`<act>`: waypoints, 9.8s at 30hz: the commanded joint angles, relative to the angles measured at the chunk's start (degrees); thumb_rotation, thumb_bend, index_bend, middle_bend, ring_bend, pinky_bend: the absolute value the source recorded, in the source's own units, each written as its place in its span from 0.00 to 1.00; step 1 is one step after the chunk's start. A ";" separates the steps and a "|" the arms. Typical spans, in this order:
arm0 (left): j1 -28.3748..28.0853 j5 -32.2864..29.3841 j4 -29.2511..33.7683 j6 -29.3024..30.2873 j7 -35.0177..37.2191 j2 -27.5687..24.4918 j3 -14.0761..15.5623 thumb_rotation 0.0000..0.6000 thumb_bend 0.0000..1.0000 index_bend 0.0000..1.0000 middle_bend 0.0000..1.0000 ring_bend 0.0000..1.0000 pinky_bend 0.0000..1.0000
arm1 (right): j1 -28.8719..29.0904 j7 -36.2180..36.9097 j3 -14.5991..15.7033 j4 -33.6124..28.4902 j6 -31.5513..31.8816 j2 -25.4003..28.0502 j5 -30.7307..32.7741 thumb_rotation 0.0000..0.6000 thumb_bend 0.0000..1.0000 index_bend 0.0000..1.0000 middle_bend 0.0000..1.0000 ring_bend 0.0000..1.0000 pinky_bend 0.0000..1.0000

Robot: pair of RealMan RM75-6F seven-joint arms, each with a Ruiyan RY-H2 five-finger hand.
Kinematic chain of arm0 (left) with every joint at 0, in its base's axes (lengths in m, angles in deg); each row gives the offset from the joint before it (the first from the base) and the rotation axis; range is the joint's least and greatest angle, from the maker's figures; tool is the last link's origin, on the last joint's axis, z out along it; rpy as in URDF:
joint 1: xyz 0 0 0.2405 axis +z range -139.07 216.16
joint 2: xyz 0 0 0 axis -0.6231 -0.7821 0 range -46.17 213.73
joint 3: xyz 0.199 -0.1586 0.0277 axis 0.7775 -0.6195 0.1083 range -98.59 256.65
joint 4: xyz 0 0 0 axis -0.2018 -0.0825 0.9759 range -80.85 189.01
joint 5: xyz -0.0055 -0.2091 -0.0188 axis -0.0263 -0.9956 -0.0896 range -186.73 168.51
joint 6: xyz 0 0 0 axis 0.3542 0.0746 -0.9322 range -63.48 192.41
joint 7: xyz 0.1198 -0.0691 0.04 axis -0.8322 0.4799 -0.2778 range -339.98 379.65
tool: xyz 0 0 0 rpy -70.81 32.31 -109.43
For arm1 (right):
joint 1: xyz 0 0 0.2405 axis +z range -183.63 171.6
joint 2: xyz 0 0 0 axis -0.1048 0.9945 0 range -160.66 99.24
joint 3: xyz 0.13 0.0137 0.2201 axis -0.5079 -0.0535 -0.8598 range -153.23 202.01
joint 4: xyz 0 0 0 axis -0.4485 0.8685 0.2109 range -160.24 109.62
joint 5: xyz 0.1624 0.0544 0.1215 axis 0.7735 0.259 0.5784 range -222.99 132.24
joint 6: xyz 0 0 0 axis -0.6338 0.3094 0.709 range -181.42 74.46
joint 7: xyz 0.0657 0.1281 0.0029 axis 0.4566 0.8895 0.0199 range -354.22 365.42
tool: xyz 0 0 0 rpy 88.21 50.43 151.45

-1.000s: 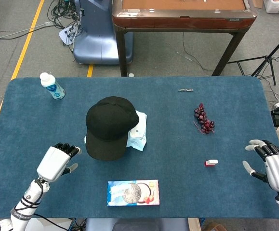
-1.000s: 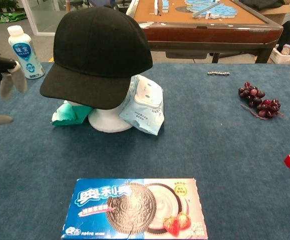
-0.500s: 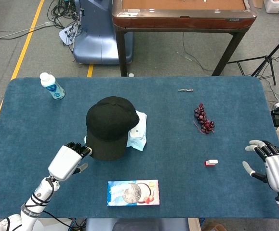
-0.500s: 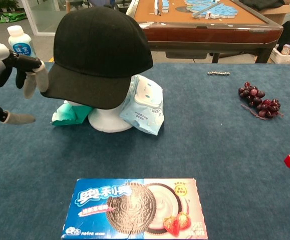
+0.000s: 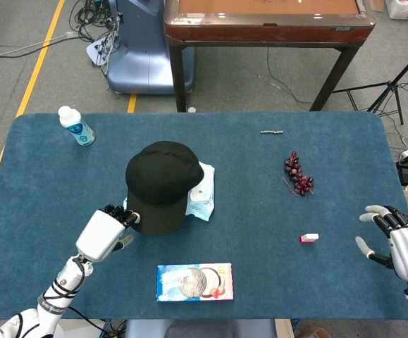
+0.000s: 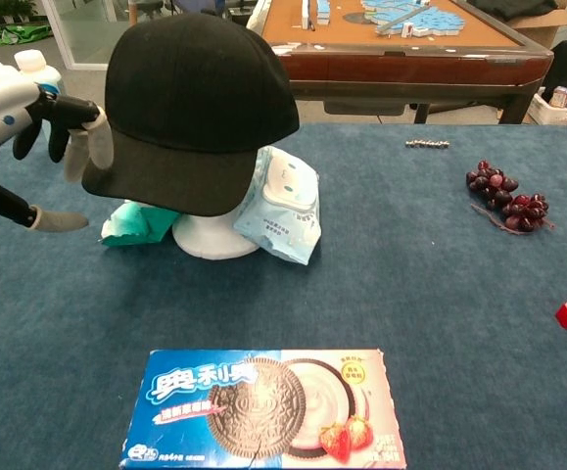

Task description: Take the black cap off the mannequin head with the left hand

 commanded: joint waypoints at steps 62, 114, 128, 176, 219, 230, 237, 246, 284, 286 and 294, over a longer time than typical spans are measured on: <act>-6.09 3.20 -16.23 9.50 9.10 12.54 -1.28 1.00 0.00 0.42 0.67 0.59 0.66 | 0.04 -0.25 0.32 -0.17 -0.47 0.22 -0.26 1.00 0.27 0.42 0.33 0.28 0.41; -6.17 -0.67 -9.86 5.74 4.76 8.01 0.40 1.00 0.69 0.64 0.71 0.61 0.69 | 0.24 -0.24 0.20 -0.11 -1.02 0.17 0.18 1.00 0.27 0.42 0.33 0.28 0.41; -5.64 -4.41 1.19 0.90 -2.78 3.38 -0.55 1.00 0.70 0.66 0.70 0.61 0.69 | 0.34 -0.56 0.25 -0.04 -1.19 -0.03 0.15 1.00 0.27 0.42 0.33 0.28 0.41; -10.38 -11.95 17.07 -6.31 -16.65 -1.11 -8.61 1.00 0.70 0.66 0.70 0.61 0.69 | 0.91 -0.99 0.17 0.12 -2.75 -0.29 1.14 1.00 0.27 0.42 0.33 0.28 0.41; -15.54 -25.40 24.39 -6.22 -25.96 -2.31 -13.27 1.00 0.70 0.66 0.70 0.60 0.69 | 1.53 -1.33 0.22 0.52 -4.06 -0.70 1.71 1.00 0.27 0.42 0.33 0.28 0.41; -16.81 -24.46 21.74 -4.66 -25.38 -1.01 -14.09 1.00 0.69 0.65 0.69 0.60 0.69 | 1.70 -1.37 0.24 0.64 -4.41 -0.81 1.85 1.00 0.27 0.42 0.33 0.28 0.41; -17.98 -26.06 20.49 -4.89 -25.60 -0.41 -15.06 1.00 0.70 0.65 0.69 0.60 0.69 | 1.76 -1.38 0.24 0.66 -4.52 -0.84 1.94 1.00 0.27 0.42 0.33 0.28 0.41; -19.21 -27.70 19.54 -4.53 -26.30 0.14 -15.94 1.00 0.69 0.65 0.69 0.60 0.69 | 1.82 -1.31 0.25 0.68 -4.63 -0.81 2.01 1.00 0.27 0.42 0.33 0.28 0.41; -22.32 -31.05 10.59 -1.56 -27.68 2.88 -18.99 1.00 0.69 0.64 0.69 0.59 0.69 | 2.00 -1.47 0.40 0.82 -4.96 -0.93 2.05 1.00 0.27 0.42 0.33 0.28 0.41; -22.43 -31.42 10.57 -1.56 -27.54 2.75 -19.08 1.00 0.69 0.64 0.69 0.59 0.69 | 2.02 -1.49 0.39 0.85 -5.00 -0.94 2.08 1.00 0.27 0.42 0.33 0.28 0.41; -23.23 -31.02 10.92 -1.09 -27.42 2.93 -18.92 1.00 0.69 0.64 0.69 0.59 0.69 | 2.13 -1.70 0.46 0.88 -5.24 -1.07 2.09 1.00 0.27 0.42 0.33 0.28 0.41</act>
